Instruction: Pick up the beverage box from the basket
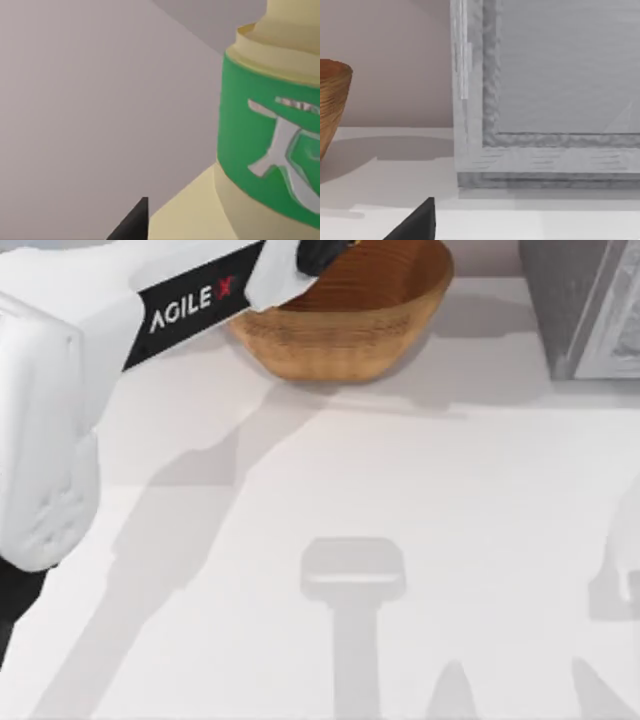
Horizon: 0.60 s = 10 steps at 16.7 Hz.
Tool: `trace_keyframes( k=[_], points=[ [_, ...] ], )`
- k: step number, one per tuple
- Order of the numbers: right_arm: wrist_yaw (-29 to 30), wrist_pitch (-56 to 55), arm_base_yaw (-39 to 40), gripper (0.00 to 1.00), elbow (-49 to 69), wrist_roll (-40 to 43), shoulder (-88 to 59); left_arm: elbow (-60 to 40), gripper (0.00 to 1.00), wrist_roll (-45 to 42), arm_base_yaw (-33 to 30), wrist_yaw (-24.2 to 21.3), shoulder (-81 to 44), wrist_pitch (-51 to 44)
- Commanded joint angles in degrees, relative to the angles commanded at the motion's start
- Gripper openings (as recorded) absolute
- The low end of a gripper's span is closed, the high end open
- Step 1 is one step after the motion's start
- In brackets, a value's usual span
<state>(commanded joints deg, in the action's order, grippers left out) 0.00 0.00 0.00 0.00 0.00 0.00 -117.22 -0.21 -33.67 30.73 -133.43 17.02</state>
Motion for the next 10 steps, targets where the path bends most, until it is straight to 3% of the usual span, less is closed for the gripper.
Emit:
trace_keyframes(
  k=[6,10],
  points=[
    [0.0,0.0,0.0,1.00,0.0,0.0,0.0,-0.3,0.00,-0.1,0.1,0.0,0.1,-0.6],
    [0.0,0.0,0.0,1.00,0.0,0.0,0.0,5.0,0.00,-0.3,1.6,-1.5,5.4,-2.0]
  ],
)
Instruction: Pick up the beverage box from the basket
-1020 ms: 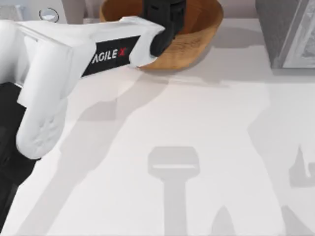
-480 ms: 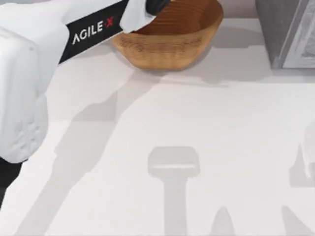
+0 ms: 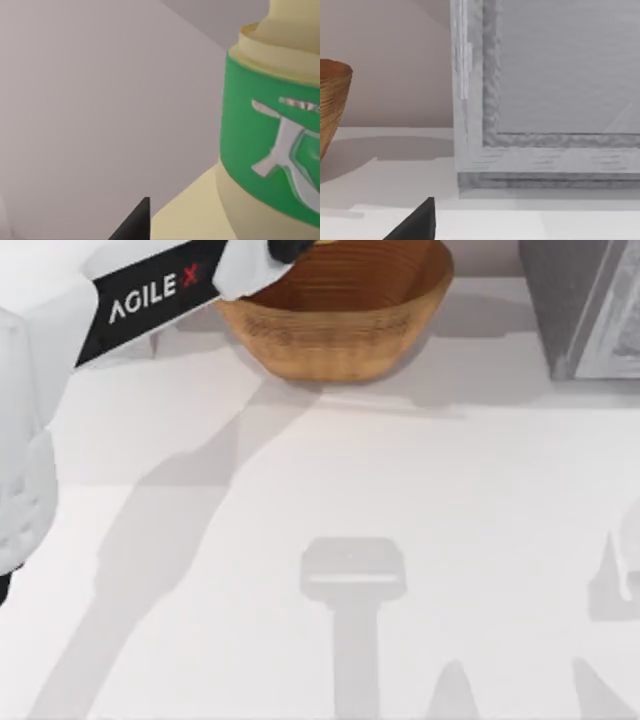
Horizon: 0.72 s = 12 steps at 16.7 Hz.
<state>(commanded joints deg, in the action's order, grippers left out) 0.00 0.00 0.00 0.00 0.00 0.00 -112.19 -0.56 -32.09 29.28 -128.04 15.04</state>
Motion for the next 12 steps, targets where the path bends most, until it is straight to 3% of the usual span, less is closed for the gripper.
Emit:
trace_keyframes(
  k=[5,12],
  points=[
    [0.0,0.0,0.0,1.00,0.0,0.0,0.0,18.0,0.00,0.2,5.1,-4.5,20.0,-2.5],
    [0.0,0.0,0.0,1.00,0.0,0.0,0.0,56.3,0.00,0.7,15.9,-14.0,67.1,-7.0]
  ],
)
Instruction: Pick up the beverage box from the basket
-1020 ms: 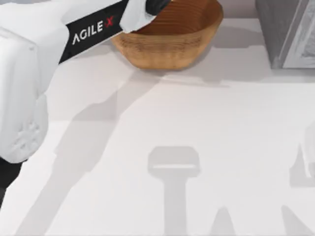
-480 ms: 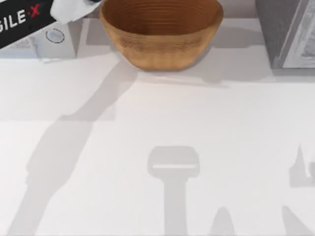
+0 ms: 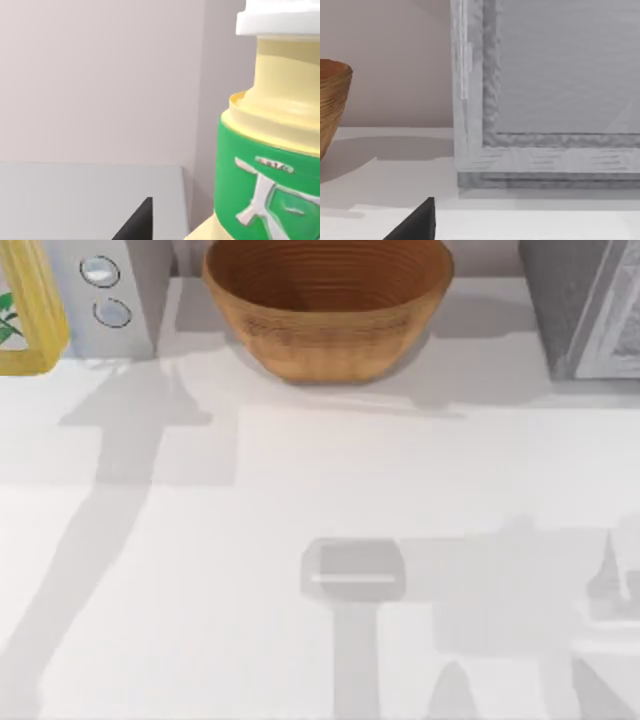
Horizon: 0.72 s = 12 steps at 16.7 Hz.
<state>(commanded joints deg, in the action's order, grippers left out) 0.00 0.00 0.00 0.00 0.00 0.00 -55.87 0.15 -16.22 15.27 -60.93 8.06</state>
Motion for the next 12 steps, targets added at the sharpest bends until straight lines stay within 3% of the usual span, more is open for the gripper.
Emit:
trace_keyframes(
  k=[7,12],
  points=[
    [0.0,0.0,0.0,1.00,0.0,0.0,0.0,38.7,0.00,0.0,10.6,-9.9,43.1,-5.1],
    [0.0,0.0,0.0,1.00,0.0,0.0,0.0,53.9,0.00,-0.1,15.5,-14.5,58.8,-7.7]
  ],
)
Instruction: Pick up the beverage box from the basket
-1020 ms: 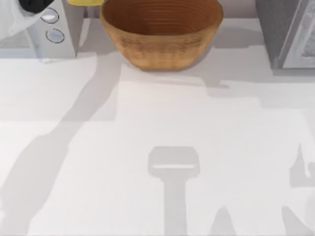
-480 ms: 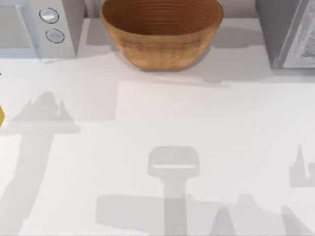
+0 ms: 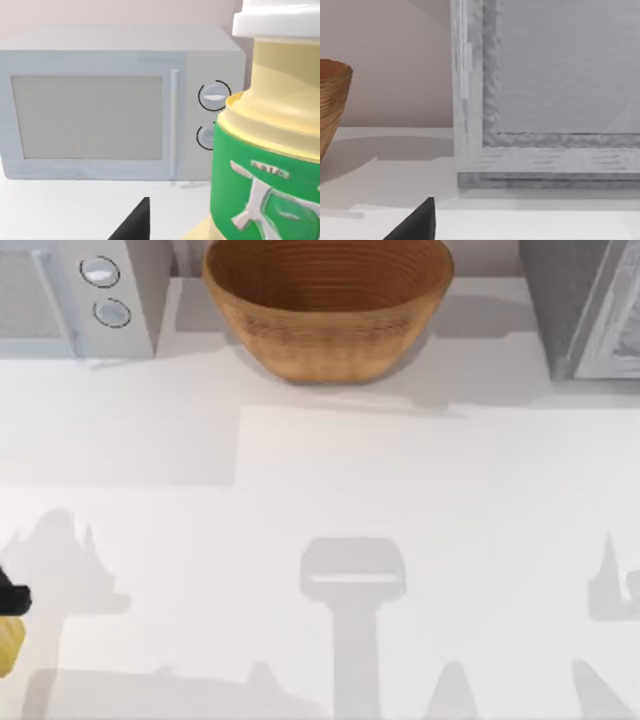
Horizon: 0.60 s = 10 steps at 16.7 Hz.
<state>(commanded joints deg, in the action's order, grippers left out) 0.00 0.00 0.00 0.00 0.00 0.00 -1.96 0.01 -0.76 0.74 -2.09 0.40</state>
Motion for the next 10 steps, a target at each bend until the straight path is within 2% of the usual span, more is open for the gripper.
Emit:
trace_keyframes(
  k=[8,10],
  points=[
    [0.0,0.0,0.0,1.00,0.0,0.0,0.0,2.0,0.00,-0.2,0.5,-0.6,1.8,-0.3],
    [0.0,0.0,0.0,1.00,0.0,0.0,0.0,2.1,0.00,-1.2,-0.9,1.1,0.0,1.6]
  ],
)
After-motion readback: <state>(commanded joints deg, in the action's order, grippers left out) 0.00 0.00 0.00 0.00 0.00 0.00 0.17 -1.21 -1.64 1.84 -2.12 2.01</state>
